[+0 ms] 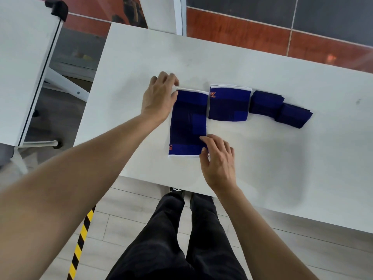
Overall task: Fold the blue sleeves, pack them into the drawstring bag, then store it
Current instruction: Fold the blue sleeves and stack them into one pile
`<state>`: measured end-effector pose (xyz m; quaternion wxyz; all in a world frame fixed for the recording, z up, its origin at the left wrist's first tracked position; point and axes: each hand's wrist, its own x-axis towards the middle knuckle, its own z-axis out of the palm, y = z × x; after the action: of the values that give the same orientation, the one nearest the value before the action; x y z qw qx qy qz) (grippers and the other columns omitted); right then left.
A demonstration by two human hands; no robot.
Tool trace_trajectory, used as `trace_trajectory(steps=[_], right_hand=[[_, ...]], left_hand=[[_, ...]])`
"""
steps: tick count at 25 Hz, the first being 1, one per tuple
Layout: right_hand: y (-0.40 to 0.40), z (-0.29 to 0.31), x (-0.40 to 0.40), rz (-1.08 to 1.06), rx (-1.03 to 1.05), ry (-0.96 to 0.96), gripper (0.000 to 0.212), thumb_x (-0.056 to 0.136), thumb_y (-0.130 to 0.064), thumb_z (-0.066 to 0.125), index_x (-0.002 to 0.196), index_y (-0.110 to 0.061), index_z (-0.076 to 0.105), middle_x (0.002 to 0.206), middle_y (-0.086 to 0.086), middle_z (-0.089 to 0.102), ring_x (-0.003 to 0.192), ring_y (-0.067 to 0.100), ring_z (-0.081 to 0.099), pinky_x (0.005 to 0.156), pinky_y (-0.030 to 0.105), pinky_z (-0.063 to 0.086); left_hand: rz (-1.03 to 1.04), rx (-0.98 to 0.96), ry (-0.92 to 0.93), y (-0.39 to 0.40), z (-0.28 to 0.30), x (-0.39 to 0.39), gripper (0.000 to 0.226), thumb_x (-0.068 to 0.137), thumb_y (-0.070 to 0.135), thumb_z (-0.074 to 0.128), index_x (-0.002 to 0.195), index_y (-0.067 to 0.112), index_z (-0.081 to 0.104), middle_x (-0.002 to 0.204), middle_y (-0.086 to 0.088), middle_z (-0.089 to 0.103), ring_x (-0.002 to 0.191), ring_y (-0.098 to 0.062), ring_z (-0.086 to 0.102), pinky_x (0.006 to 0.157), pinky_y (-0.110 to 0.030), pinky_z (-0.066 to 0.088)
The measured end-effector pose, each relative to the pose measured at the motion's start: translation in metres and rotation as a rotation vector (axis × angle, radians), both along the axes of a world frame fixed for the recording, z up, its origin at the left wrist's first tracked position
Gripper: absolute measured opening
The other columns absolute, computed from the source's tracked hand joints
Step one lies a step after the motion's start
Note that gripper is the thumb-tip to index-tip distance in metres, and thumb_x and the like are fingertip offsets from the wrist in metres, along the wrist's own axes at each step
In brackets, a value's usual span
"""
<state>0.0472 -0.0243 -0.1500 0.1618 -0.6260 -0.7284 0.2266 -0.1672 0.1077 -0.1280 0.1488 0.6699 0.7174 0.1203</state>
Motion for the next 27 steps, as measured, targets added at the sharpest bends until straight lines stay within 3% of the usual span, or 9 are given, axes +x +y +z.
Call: trace_trajectory(steps=[4,8,12,16,19,21,22,25,27], right_hand=[[-0.005,-0.008,0.001,0.119,-0.128,-0.057,0.045,0.100,-0.025,0.048,0.144,-0.020,0.051,0.152,-0.003,0.047,0.136,0.016,0.042,0.111,0.035,0.032],[-0.004,-0.003,0.000,0.150,-0.209,-0.032,0.052,0.096,-0.027,0.054,0.147,-0.017,0.048,0.157,-0.001,0.036,0.138,0.021,0.038,0.113,0.040,0.036],[-0.021,0.003,-0.005,0.093,-0.282,0.205,0.051,0.088,-0.023,0.067,0.137,-0.022,0.055,0.157,-0.004,0.023,0.135,0.016,0.038,0.100,0.026,0.043],[-0.033,0.005,-0.008,-0.122,-0.383,0.431,0.032,0.100,-0.013,0.052,0.129,-0.018,0.064,0.146,-0.005,0.040,0.119,0.007,0.052,0.099,0.021,0.047],[-0.039,0.003,-0.001,-0.183,-0.356,0.490,0.036,0.100,0.000,0.046,0.123,-0.017,0.069,0.133,-0.004,0.054,0.111,0.011,0.060,0.094,0.017,0.050],[-0.042,0.002,0.010,-0.092,-0.356,0.452,0.042,0.096,0.006,0.051,0.125,-0.019,0.068,0.135,-0.002,0.054,0.107,0.016,0.064,0.087,0.011,0.050],[-0.043,0.001,0.015,-0.012,-0.328,0.370,0.045,0.093,0.006,0.056,0.127,-0.021,0.066,0.139,-0.002,0.053,0.111,0.016,0.062,0.091,0.012,0.047],[-0.049,0.000,0.024,0.226,-0.158,0.019,0.063,0.084,-0.008,0.072,0.141,-0.029,0.055,0.151,-0.001,0.043,0.132,0.021,0.043,0.108,0.032,0.034],[-0.054,0.000,0.022,0.279,-0.061,-0.059,0.070,0.081,-0.018,0.078,0.144,-0.028,0.051,0.153,0.002,0.043,0.135,0.025,0.042,0.109,0.036,0.031]], left_hand=[[-0.015,-0.029,-0.109,-0.089,-0.012,0.013,0.018,0.099,0.013,0.049,0.113,0.016,0.060,0.112,-0.007,0.054,0.094,-0.028,0.056,0.078,-0.046,0.054],[0.034,-0.100,-0.268,-0.151,-0.019,0.029,0.031,0.095,0.004,0.053,0.124,0.012,0.061,0.133,-0.008,0.049,0.100,-0.024,0.062,0.090,-0.037,0.055],[0.422,-0.173,-0.590,-0.165,-0.007,0.044,0.033,0.093,0.004,0.058,0.122,0.020,0.064,0.130,-0.003,0.049,0.095,-0.006,0.064,0.091,-0.023,0.055],[0.569,-0.282,-0.669,-0.166,-0.002,0.031,0.027,0.093,0.013,0.059,0.114,0.026,0.070,0.117,0.007,0.066,0.087,-0.003,0.065,0.077,-0.017,0.049],[0.570,-0.410,-0.751,-0.168,-0.002,0.016,0.028,0.094,0.010,0.057,0.113,0.024,0.073,0.102,0.005,0.071,0.078,-0.009,0.062,0.070,-0.021,0.049],[0.573,-0.471,-0.817,-0.172,-0.001,0.011,0.029,0.093,0.004,0.057,0.110,0.022,0.074,0.091,0.000,0.069,0.067,-0.011,0.057,0.061,-0.022,0.050],[0.615,-0.490,-0.876,-0.176,-0.001,0.010,0.030,0.092,0.001,0.057,0.108,0.021,0.074,0.090,-0.002,0.068,0.066,-0.011,0.057,0.058,-0.022,0.049],[0.857,-0.553,-1.131,-0.185,0.005,0.011,0.031,0.092,-0.003,0.054,0.106,0.016,0.075,0.089,-0.006,0.070,0.068,-0.014,0.062,0.051,-0.021,0.050],[0.932,-0.600,-1.205,-0.190,0.008,0.007,0.029,0.093,-0.001,0.054,0.103,0.016,0.075,0.088,-0.006,0.070,0.067,-0.013,0.062,0.051,-0.022,0.049]])
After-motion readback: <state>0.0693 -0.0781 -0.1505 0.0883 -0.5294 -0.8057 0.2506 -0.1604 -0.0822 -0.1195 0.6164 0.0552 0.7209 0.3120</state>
